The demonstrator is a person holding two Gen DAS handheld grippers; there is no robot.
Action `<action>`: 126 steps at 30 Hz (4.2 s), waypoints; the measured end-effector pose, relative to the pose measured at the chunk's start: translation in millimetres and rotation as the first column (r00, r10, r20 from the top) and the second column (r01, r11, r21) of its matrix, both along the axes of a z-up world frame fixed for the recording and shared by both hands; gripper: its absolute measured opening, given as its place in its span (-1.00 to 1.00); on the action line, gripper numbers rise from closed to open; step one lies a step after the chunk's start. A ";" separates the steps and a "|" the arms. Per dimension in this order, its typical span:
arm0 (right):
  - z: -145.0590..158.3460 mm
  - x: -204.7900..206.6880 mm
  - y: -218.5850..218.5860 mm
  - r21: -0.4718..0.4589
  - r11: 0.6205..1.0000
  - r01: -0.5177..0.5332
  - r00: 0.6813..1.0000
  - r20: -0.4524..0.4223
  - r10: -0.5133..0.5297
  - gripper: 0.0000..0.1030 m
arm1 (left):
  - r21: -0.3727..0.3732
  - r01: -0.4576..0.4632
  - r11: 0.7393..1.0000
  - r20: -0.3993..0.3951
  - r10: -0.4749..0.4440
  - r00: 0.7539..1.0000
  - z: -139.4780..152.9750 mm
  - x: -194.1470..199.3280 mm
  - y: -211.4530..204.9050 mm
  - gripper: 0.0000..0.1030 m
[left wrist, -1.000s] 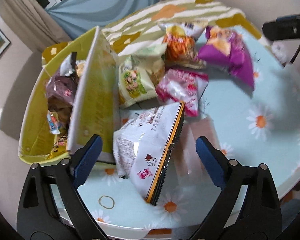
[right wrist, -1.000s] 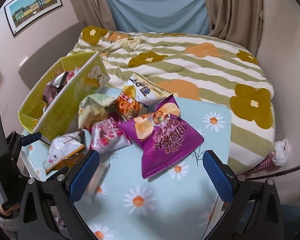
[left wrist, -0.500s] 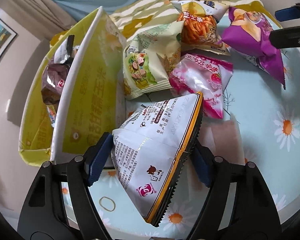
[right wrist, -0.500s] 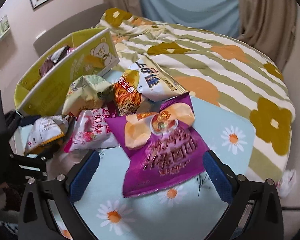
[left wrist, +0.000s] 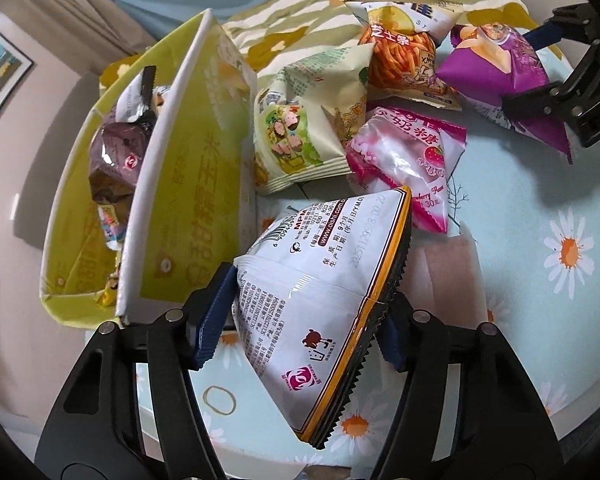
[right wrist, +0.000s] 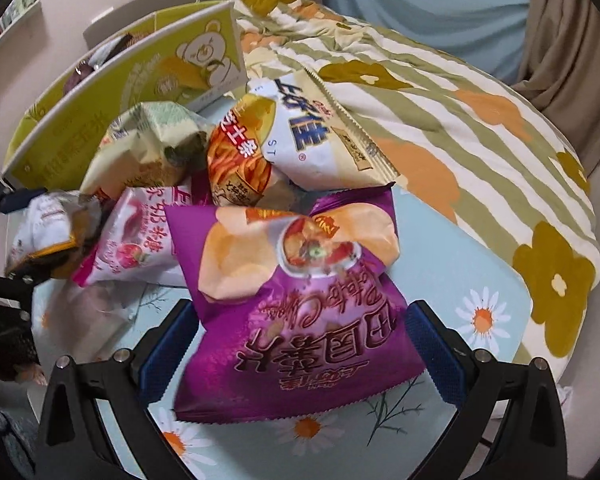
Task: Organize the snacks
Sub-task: 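Grasp the white triangular bag with left tool while right tool grasps purple chip bag, then carry both bags into the cardboard box and open both tools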
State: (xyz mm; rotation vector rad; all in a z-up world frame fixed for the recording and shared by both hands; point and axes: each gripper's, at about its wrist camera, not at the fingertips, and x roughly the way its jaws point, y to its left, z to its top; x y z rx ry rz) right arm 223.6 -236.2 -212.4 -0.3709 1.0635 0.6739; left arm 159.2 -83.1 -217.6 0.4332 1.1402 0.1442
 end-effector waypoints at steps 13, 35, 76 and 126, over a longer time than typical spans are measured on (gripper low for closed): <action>-13.5 -0.5 6.1 -0.015 1.000 -0.008 1.000 -0.004 0.008 0.69 | -0.013 0.008 1.000 0.021 -0.008 1.000 15.0 -5.9 -2.5 0.21; 74.9 -57.6 -14.6 0.108 0.986 0.131 0.988 0.067 -0.138 0.08 | -0.097 0.072 0.993 0.202 -0.051 0.978 97.6 -40.2 -5.0 0.21; 160.4 37.1 261.1 0.244 0.924 0.293 0.944 0.077 -0.320 0.08 | -0.185 0.177 0.967 0.297 -0.117 0.948 128.5 137.7 273.3 1.00; 203.4 -6.0 249.7 0.293 0.903 0.316 0.909 0.178 -0.376 0.99 | -0.331 0.141 0.933 0.337 -0.023 0.941 172.3 50.5 280.8 1.00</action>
